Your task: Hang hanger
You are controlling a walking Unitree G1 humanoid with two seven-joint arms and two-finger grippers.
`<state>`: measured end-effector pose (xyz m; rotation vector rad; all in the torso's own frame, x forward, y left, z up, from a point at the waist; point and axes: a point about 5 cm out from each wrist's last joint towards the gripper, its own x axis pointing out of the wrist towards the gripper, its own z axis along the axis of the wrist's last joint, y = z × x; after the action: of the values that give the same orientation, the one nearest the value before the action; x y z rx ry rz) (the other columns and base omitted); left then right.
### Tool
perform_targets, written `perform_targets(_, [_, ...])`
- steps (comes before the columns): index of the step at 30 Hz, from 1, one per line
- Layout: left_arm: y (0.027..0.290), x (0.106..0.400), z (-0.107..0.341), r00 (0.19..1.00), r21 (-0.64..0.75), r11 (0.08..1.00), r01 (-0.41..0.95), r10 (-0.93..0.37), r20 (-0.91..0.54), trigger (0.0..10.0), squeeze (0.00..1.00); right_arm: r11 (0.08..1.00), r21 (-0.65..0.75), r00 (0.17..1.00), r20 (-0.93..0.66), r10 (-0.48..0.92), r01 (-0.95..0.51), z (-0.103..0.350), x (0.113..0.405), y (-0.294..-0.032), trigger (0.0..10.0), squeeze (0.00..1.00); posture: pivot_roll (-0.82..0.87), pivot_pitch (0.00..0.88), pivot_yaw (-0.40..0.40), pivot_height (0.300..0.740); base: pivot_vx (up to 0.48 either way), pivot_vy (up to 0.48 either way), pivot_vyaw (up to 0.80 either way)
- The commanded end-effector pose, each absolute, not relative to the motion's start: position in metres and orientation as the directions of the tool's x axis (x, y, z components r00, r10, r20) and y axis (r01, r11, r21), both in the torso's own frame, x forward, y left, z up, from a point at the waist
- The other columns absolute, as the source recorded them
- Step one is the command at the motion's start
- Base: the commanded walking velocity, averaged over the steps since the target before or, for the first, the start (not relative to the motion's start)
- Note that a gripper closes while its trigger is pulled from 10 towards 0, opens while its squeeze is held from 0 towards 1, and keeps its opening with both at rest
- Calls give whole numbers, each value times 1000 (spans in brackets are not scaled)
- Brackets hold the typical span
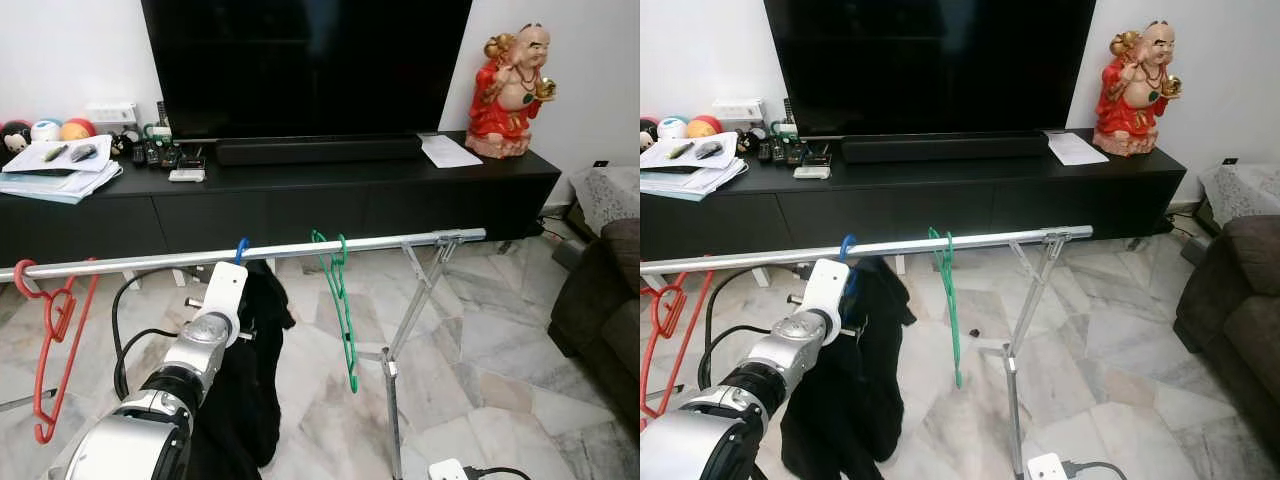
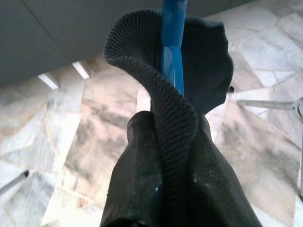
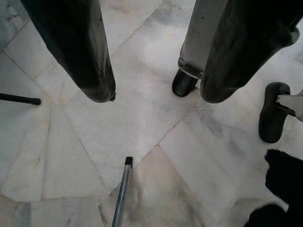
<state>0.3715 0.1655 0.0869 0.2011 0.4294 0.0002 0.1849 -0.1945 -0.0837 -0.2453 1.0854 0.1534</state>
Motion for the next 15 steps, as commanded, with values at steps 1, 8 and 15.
perform_targets(1, [166,376,94,908,191,981,11,70,-413,10000,0,965,-125,465,-885,-2,-232,-83,186,-196,10000,0,6,10,-5,740,0,0,0])
perform_targets(8, [169,374,90,899,184,983,-19,97,-428,10000,0,960,-131,464,-886,-2,-246,-82,188,-198,10000,0,17,0,-19,740,0,0,0])
perform_targets(15, [172,371,88,916,136,990,-33,84,-392,10000,1000,958,-136,468,-884,-1,-253,-81,190,-198,10000,0,30,0,-30,740,0,0,0])
